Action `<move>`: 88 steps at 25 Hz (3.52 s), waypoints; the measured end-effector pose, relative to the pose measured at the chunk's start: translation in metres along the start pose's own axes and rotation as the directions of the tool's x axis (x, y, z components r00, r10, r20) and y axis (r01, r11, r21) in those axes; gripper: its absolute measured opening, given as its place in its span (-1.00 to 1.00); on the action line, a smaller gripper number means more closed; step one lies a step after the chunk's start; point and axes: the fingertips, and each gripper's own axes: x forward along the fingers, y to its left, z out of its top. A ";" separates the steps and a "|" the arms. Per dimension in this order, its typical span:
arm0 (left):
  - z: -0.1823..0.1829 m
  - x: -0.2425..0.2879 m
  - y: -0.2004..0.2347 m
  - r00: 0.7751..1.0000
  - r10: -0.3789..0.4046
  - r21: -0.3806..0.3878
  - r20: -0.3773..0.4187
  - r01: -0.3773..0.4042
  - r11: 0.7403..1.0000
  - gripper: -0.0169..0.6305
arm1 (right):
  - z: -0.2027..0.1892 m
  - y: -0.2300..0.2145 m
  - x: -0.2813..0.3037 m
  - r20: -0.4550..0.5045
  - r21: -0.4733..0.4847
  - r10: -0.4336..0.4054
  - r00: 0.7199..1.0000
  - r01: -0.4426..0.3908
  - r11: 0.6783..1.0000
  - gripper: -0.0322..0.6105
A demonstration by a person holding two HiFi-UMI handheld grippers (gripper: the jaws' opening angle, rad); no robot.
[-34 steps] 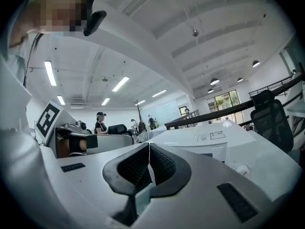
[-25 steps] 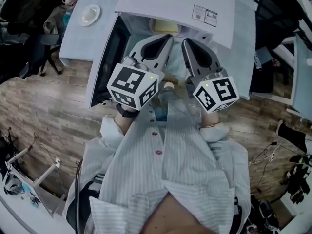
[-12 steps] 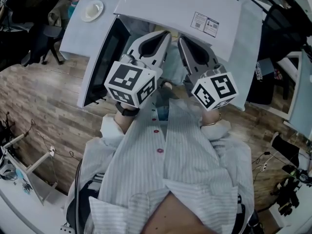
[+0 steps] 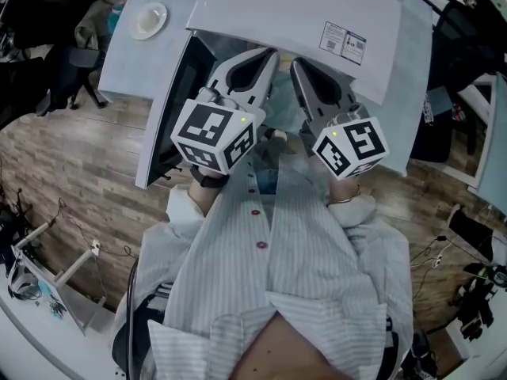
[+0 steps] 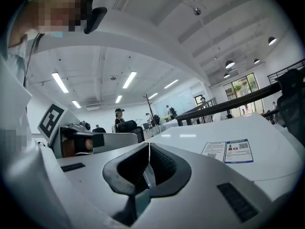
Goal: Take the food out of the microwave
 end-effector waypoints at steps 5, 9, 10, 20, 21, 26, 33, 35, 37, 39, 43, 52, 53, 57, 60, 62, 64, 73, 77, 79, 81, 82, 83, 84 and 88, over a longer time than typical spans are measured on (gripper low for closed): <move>-0.017 0.002 0.014 1.000 -0.004 -0.033 -0.026 0.003 0.999 -0.92 | -0.018 -0.001 0.009 -0.023 0.028 -0.017 1.000 0.018 0.999 -0.79; -0.035 0.002 0.027 0.999 0.000 -0.062 -0.051 -0.003 0.998 -0.92 | -0.037 -0.003 0.015 -0.041 0.063 -0.035 0.999 0.037 0.997 -0.79; -0.040 0.002 0.030 0.998 0.002 -0.070 -0.058 -0.006 0.998 -0.92 | -0.042 -0.003 0.016 -0.047 0.075 -0.037 0.998 0.041 0.996 -0.79; -0.086 0.012 0.056 0.994 -0.003 -0.131 -0.111 -0.012 0.991 -0.92 | -0.085 -0.021 0.028 -0.095 0.131 -0.106 0.990 0.118 0.984 -0.79; -0.091 0.015 0.057 0.993 -0.007 -0.140 -0.114 -0.009 0.990 -0.92 | -0.089 -0.024 0.029 -0.099 0.136 -0.115 0.988 0.128 0.982 -0.79; -0.114 0.024 0.063 0.991 -0.008 -0.167 -0.135 -0.014 0.986 -0.92 | -0.114 -0.036 0.029 -0.128 0.178 -0.153 0.980 0.174 0.968 -0.79; -0.147 0.033 0.073 0.985 -0.022 -0.214 -0.169 -0.015 0.977 -0.92 | -0.150 -0.056 0.031 -0.149 0.258 -0.210 0.966 0.243 0.935 -0.79; -0.154 0.035 0.075 0.984 -0.024 -0.229 -0.178 -0.018 0.973 -0.92 | -0.160 -0.062 0.031 -0.158 0.274 -0.224 0.962 0.261 0.926 -0.79; -0.162 0.036 0.077 0.982 -0.021 -0.240 -0.186 -0.025 0.970 -0.92 | -0.169 -0.066 0.031 -0.172 0.279 -0.238 0.956 0.279 0.919 -0.79; -0.170 0.036 0.080 0.981 -0.015 -0.247 -0.193 -0.034 0.968 -0.92 | -0.177 -0.071 0.032 -0.187 0.279 -0.250 0.950 0.296 0.914 -0.79; -0.184 0.037 0.084 0.980 -0.008 -0.256 -0.201 -0.045 0.966 -0.92 | -0.193 -0.078 0.032 -0.210 0.290 -0.265 0.941 0.318 0.902 -0.79; -0.207 0.036 0.091 0.975 -0.002 -0.336 -0.221 -0.074 0.939 -0.92 | -0.213 -0.085 0.038 -0.225 0.354 -0.252 0.941 0.320 0.879 -0.79; -0.208 0.036 0.092 0.975 -0.002 -0.344 -0.224 -0.077 0.936 -0.92 | -0.215 -0.086 0.038 -0.225 0.366 -0.251 0.941 0.321 0.874 -0.79; -0.214 0.037 0.094 0.972 -0.004 -0.379 -0.237 -0.089 0.921 -0.84 | -0.220 -0.088 0.040 -0.233 0.405 -0.243 0.942 0.321 0.856 -0.52; -0.219 0.039 0.097 0.971 -0.004 -0.418 -0.241 -0.100 0.903 -0.70 | -0.222 -0.088 0.043 -0.239 0.427 -0.235 0.942 0.319 0.846 -0.43; -0.221 0.040 0.099 0.969 -0.008 -0.444 -0.246 -0.105 0.890 -0.59 | -0.222 -0.088 0.045 -0.231 0.440 -0.237 0.944 0.318 0.840 -0.41; -0.222 0.042 0.101 0.970 -0.015 -0.482 -0.244 -0.108 0.870 -0.53 | -0.220 -0.089 0.046 -0.223 0.456 -0.238 0.945 0.317 0.832 -0.38; -0.226 0.050 0.115 0.968 0.015 -0.604 -0.249 -0.167 0.780 -0.38 | -0.219 -0.096 0.052 -0.220 0.501 -0.264 0.939 0.341 0.796 -0.28; -0.227 0.055 0.119 0.966 0.041 -0.612 -0.257 -0.196 0.766 -0.38 | -0.218 -0.098 0.055 -0.217 0.503 -0.291 0.932 0.362 0.785 -0.28; -0.228 0.057 0.119 0.963 0.055 -0.612 -0.265 -0.212 0.762 -0.38 | -0.217 -0.099 0.057 -0.217 0.507 -0.303 0.928 0.372 0.777 -0.28; -0.229 0.059 0.119 0.960 0.064 -0.614 -0.272 -0.224 0.757 -0.38 | -0.217 -0.101 0.058 -0.222 0.509 -0.313 0.923 0.384 0.771 -0.28; -0.230 0.061 0.119 0.959 0.067 -0.616 -0.274 -0.229 0.754 -0.38 | -0.217 -0.102 0.059 -0.223 0.512 -0.318 0.921 0.389 0.766 -0.29; -0.230 0.061 0.119 0.959 0.071 -0.618 -0.276 -0.233 0.751 -0.38 | -0.218 -0.103 0.058 -0.224 0.517 -0.323 0.920 0.393 0.760 -0.30; -0.230 0.062 0.119 0.958 0.075 -0.619 -0.278 -0.238 0.749 -0.38 | -0.218 -0.104 0.058 -0.225 0.523 -0.327 0.918 0.397 0.755 -0.32; -0.232 0.065 0.119 0.956 0.086 -0.622 -0.282 -0.250 0.742 -0.40 | -0.221 -0.106 0.057 -0.233 0.538 -0.318 0.919 0.394 0.745 -0.47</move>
